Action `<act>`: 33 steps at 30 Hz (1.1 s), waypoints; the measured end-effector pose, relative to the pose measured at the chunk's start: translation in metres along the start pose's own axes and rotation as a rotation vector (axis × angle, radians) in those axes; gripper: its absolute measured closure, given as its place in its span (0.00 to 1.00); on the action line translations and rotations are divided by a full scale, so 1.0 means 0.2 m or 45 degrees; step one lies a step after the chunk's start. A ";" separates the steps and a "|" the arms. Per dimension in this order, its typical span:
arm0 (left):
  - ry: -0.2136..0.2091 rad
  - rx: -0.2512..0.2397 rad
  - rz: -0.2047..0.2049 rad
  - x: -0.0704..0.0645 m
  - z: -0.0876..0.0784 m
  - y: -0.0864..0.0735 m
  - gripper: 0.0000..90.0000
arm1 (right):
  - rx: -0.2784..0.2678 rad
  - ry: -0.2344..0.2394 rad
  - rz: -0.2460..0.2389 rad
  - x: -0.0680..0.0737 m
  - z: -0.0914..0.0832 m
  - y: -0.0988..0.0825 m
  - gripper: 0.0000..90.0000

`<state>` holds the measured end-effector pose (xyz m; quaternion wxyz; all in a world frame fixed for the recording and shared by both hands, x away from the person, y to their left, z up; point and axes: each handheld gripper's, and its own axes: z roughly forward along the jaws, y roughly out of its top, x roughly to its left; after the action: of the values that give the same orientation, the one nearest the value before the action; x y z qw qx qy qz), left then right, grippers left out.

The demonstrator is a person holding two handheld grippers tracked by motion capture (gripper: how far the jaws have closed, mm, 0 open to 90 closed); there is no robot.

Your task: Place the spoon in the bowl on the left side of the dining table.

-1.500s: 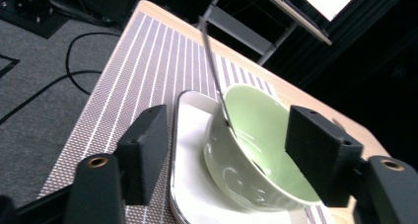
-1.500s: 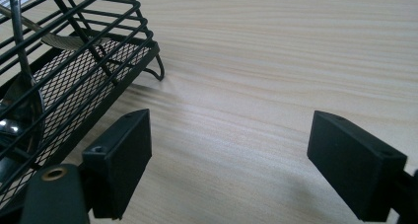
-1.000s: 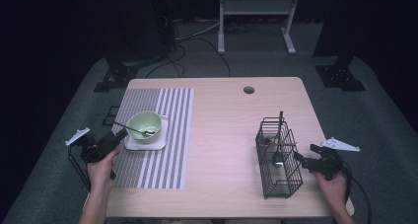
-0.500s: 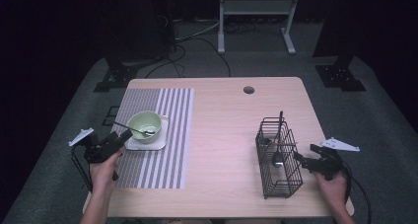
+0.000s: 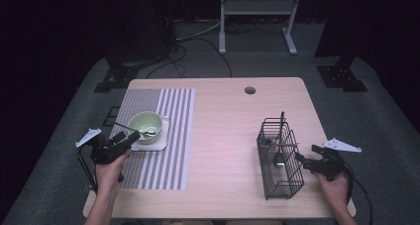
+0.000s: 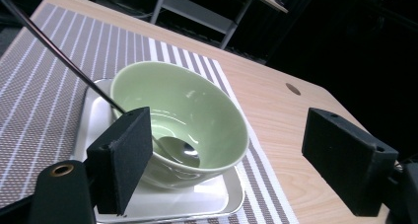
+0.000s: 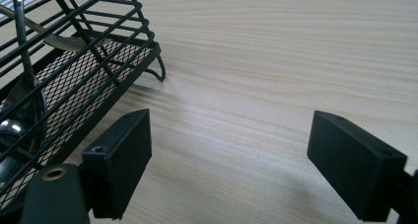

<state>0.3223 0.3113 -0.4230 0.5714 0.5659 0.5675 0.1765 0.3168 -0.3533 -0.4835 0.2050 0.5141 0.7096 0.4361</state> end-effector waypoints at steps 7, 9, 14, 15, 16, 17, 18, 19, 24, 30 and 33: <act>-0.017 0.008 0.023 -0.04 0.01 -0.01 0.20 | 0.001 -0.001 -0.002 0.00 0.00 0.00 0.18; -0.027 0.012 0.021 -0.05 0.01 -0.01 0.20 | -0.001 -0.001 0.000 0.00 0.00 0.00 0.18; -0.049 0.031 0.041 -0.09 0.03 -0.02 0.20 | 0.001 -0.003 -0.004 0.00 0.00 0.00 0.18; -0.053 0.036 0.045 -0.10 0.04 -0.03 0.20 | 0.000 -0.002 -0.004 0.00 0.00 0.00 0.18; -0.055 0.044 0.054 -0.11 0.04 -0.03 0.20 | 0.000 -0.002 -0.003 0.00 0.00 0.00 0.18; -0.055 0.046 0.056 -0.11 0.04 -0.03 0.19 | -0.001 -0.002 -0.003 0.00 0.00 0.00 0.18; -0.058 0.054 0.059 -0.12 0.05 -0.04 0.17 | -0.001 -0.001 -0.002 0.00 0.00 0.00 0.18; -0.065 0.057 0.061 -0.13 0.05 -0.04 0.17 | -0.001 -0.001 -0.002 0.00 0.00 0.00 0.18; -0.088 0.078 0.086 -0.16 0.07 -0.05 0.17 | -0.002 0.000 -0.001 0.00 0.00 0.00 0.18; -0.104 0.100 0.096 -0.21 0.09 -0.06 0.11 | -0.002 0.000 0.000 0.00 0.00 0.00 0.18; -0.115 0.109 0.118 -0.23 0.10 -0.06 0.11 | -0.002 0.000 0.000 0.00 0.00 0.00 0.18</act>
<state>0.3199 0.2596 -0.4181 0.5629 0.6229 0.5214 0.1527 0.3166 -0.3533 -0.4834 0.2053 0.5141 0.7092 0.4366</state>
